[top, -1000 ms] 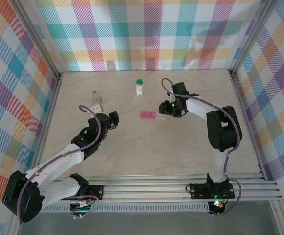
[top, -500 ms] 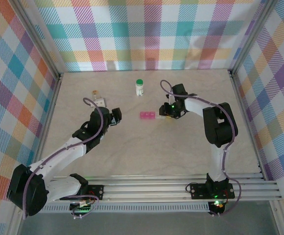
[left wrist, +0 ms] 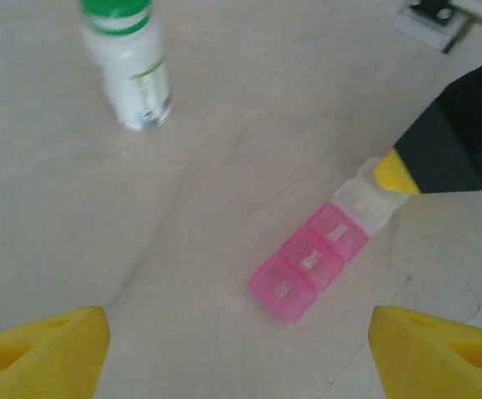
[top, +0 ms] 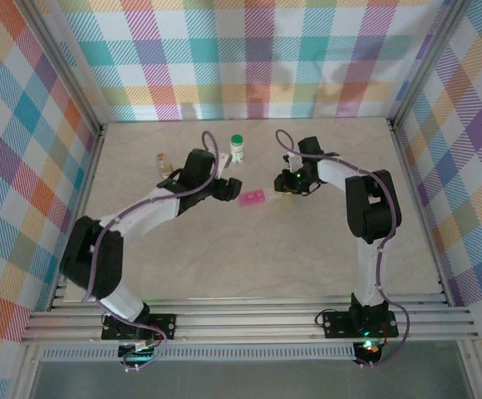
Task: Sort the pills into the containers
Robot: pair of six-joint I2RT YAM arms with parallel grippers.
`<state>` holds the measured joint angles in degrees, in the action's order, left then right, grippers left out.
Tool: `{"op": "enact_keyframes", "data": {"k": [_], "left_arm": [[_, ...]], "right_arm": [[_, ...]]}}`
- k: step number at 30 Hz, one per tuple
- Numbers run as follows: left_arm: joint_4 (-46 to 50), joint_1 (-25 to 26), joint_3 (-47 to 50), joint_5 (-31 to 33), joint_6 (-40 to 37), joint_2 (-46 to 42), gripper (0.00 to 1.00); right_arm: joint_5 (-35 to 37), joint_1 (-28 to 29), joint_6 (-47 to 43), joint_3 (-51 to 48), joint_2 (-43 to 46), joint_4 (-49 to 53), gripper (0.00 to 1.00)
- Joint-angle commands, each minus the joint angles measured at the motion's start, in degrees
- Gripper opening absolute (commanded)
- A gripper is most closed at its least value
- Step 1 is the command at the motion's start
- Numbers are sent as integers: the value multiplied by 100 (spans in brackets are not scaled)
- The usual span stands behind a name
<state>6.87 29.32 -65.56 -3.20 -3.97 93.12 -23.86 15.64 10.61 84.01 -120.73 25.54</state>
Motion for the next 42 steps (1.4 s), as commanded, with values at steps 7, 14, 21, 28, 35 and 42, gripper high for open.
{"op": "enact_keyframes", "data": {"k": [7, 14, 21, 28, 35, 42], "left_arm": [[2742, -58, -1916, -968, -2094, 1568, 72], [2929, -14, -2383, -818, -3073, 2068, 69], [3258, 21, -2725, -789, -3847, 2363, 70], [3330, 60, -2984, -921, -3973, 2679, 70], [3318, 98, -3183, -818, -3943, 3013, 68], [3324, 100, -3217, -1034, -3958, 3079, 63]], "right_arm": [[-127, -43, -203, 30, -390, 342, 28], [-245, -54, -202, 46, -401, 405, 28], [-320, -52, -217, 70, -410, 438, 27], [-372, -52, -217, 98, -425, 454, 27], [-472, -50, -255, 181, -498, 516, 27], [-486, -35, -288, 199, -504, 557, 26]]}}
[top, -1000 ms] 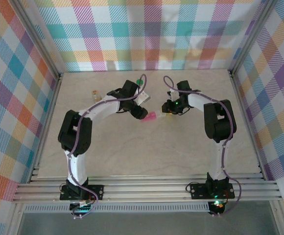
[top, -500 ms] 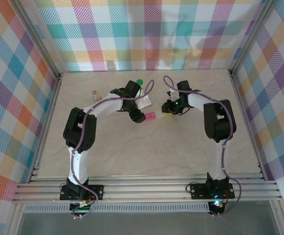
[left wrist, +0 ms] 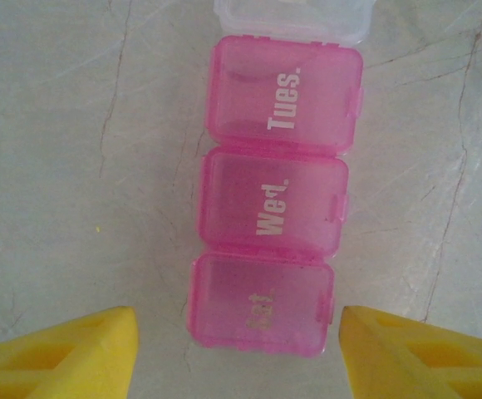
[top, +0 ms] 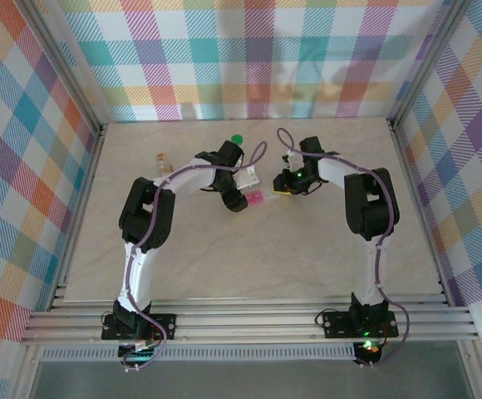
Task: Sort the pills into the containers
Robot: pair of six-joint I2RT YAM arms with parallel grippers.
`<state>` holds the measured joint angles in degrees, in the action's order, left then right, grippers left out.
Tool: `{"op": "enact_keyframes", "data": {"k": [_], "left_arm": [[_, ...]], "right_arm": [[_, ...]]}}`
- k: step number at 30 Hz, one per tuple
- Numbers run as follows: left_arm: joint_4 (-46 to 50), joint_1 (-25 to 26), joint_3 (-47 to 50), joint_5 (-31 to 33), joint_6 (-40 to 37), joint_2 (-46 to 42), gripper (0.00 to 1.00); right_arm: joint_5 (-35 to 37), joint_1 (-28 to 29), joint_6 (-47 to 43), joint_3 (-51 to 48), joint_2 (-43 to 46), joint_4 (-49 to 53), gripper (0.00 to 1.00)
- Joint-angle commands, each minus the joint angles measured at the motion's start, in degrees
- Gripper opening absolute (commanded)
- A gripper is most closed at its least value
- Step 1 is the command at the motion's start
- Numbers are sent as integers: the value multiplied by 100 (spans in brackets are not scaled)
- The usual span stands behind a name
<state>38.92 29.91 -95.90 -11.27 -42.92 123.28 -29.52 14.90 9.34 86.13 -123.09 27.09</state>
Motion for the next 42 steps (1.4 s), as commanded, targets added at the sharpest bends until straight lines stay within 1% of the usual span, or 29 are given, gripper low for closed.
{"op": "enact_keyframes", "data": {"k": [1, 5, 14, 16, 19, 22, 23, 25, 27, 30, 32, 35, 40, 42], "left_arm": [[177, 41, -203, -320, -95, 74, 63], [446, 41, -306, -490, -230, 199, 60], [521, 33, -403, -440, -263, 321, 54], [507, 36, -403, -441, -261, 328, 50], [528, 31, -421, -540, -212, 295, 37], [644, 32, -447, -621, -156, 291, 28], [687, 32, -448, -616, -143, 303, 26], [721, -11, -460, -611, -12, 307, 23], [805, -113, -549, -747, 242, 335, 23], [1089, -365, -812, -1191, 649, 460, 24], [1182, -514, -920, -1371, 912, 543, 27], [1250, -701, -1034, -1688, 1259, 639, 30], [1207, -830, -1106, -1642, 1641, 713, 30], [1134, -902, -1130, -1700, 1852, 715, 33]], "right_arm": [[82, 40, -169, -4, -267, 405, 26], [109, 37, -197, 40, -296, 470, 26], [177, 66, -239, 76, -328, 542, 26], [267, 83, -265, 93, -332, 595, 26], [364, 114, -293, 124, -354, 646, 27], [559, 140, -323, 149, -362, 699, 27], [684, 159, -337, 150, -363, 724, 27], [893, 193, -350, 159, -360, 770, 27], [1037, 207, -330, 167, -367, 804, 27], [1218, 240, -319, 200, -396, 847, 27], [1388, 276, -349, 267, -454, 942, 27], [1608, 375, -398, 376, -547, 1065, 27], [1799, 453, -403, 450, -609, 1147, 27], [1816, 448, -399, 449, -604, 1147, 27]]}}
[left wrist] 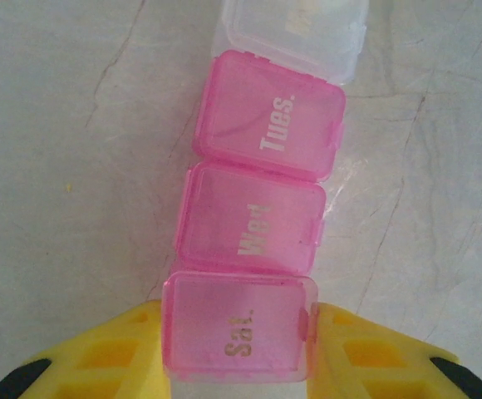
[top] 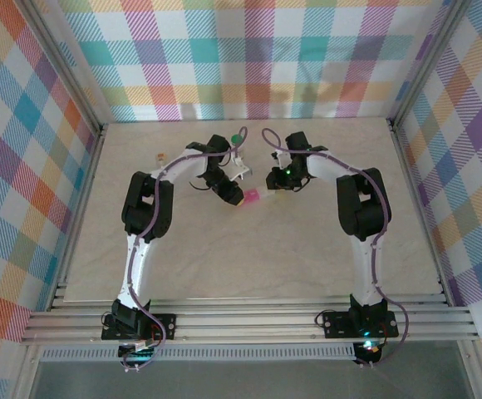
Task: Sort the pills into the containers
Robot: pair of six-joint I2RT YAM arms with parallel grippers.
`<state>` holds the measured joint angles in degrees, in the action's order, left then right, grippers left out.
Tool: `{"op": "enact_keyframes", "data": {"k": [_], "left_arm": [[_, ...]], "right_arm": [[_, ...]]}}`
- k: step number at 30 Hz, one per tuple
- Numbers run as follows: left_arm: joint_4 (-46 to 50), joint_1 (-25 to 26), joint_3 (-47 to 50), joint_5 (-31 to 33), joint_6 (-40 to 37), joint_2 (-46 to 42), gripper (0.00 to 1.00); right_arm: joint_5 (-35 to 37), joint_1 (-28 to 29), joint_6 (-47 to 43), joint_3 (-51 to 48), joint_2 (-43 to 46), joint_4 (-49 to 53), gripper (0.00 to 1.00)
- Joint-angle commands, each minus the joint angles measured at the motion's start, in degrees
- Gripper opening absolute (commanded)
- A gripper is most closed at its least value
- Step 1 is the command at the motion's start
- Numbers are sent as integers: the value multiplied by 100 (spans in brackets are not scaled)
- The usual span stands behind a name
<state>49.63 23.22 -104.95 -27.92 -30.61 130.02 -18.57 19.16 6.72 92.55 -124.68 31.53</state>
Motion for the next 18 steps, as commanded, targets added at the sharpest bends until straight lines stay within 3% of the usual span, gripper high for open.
{"op": "enact_keyframes", "data": {"k": [1, 4, 18], "left_arm": [[34, -280, -245, -68, 727, 38, 36], [-86, -366, -233, 65, 897, -7, 44], [-884, -424, -166, 1032, 1442, -139, 49]], "right_arm": [[714, 34, -141, -193, -449, 697, 27], [702, 31, -154, -176, -463, 706, 27], [671, 88, -215, -104, -510, 784, 27]]}}
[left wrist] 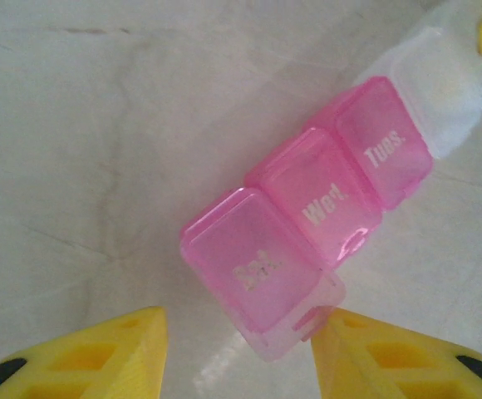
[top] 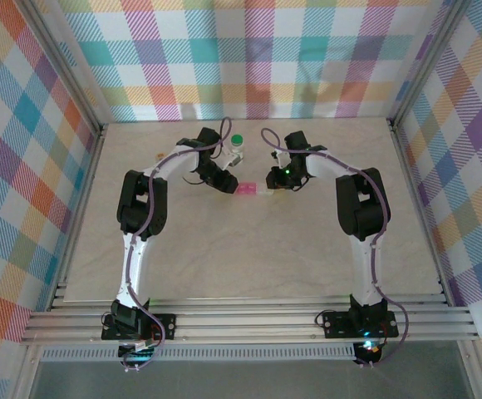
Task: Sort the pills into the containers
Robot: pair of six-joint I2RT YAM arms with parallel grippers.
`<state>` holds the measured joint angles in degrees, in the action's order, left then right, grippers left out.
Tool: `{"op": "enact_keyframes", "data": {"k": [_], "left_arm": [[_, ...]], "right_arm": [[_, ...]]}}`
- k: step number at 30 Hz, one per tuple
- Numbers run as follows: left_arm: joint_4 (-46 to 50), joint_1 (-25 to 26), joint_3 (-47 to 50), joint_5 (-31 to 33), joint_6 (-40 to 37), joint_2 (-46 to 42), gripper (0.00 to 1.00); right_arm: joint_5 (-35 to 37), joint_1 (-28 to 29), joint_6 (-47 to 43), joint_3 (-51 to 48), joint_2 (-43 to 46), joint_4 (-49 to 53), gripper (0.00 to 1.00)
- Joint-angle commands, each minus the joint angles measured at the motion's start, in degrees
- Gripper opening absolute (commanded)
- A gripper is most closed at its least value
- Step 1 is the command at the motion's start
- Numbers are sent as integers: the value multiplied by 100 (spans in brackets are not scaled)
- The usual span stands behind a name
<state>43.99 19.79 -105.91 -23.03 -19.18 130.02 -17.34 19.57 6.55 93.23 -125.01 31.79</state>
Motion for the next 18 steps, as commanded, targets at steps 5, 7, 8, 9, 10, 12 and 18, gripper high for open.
{"op": "enact_keyframes", "data": {"k": [5, 7, 8, 9, 10, 12, 18], "left_arm": [[-656, -80, -113, 512, 526, -201, 49], [-666, -73, -227, 493, 587, -149, 49], [-663, -72, -277, 506, 606, -120, 49], [-663, -70, -319, 530, 619, -89, 49], [-663, -62, -349, 561, 621, -73, 49], [-681, -54, -400, 642, 639, -27, 49], [-774, -11, -556, 765, 789, 139, 49]], "right_arm": [[559, 71, -224, -79, -550, 841, 27], [582, 82, -237, -43, -578, 872, 27], [591, 99, -241, -40, -591, 879, 27], [615, 112, -239, -33, -587, 882, 27], [633, 117, -238, -20, -602, 890, 27], [636, 125, -252, -7, -616, 909, 27], [645, 143, -268, -5, -613, 920, 27]]}}
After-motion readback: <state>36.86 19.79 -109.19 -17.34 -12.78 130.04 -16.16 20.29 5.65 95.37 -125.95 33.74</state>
